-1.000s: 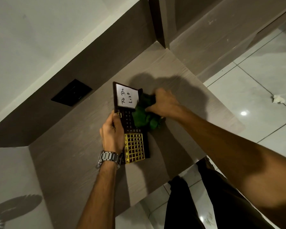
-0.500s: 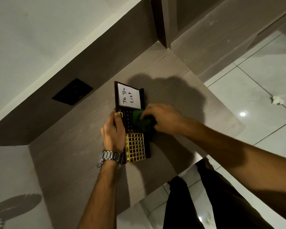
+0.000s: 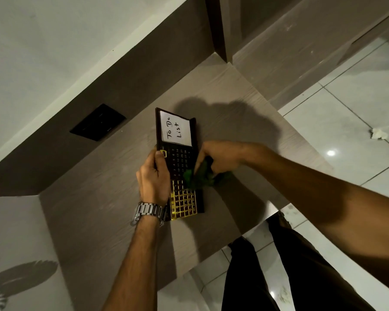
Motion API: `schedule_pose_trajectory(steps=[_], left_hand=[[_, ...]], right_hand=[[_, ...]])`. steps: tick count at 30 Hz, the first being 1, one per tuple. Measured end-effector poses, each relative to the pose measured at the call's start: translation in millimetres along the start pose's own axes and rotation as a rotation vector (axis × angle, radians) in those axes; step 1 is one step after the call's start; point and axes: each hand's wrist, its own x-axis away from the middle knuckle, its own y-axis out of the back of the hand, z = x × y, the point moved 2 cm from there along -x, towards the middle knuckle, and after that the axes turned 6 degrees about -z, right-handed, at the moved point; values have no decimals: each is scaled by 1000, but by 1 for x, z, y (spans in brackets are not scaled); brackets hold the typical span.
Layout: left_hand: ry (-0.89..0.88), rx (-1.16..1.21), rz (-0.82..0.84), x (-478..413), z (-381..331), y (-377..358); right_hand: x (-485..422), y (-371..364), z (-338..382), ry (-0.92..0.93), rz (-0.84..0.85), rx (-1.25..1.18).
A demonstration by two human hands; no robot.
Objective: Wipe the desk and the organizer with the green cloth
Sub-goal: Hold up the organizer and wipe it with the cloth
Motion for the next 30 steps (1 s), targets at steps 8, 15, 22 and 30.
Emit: schedule_pose_trajectory(steps=[8, 15, 22, 30], left_hand=[[34, -4, 16, -1, 8, 0], [7, -23, 25, 0, 7, 2], [16, 15, -5, 2, 3, -1], [19, -6, 17, -4, 7, -1]], right_hand=[[-9, 6, 18, -4, -401, 231], [-14, 32, 15, 15, -495, 220], [17, -29, 7, 127, -327, 291], [-13, 23, 7, 79, -529, 320]])
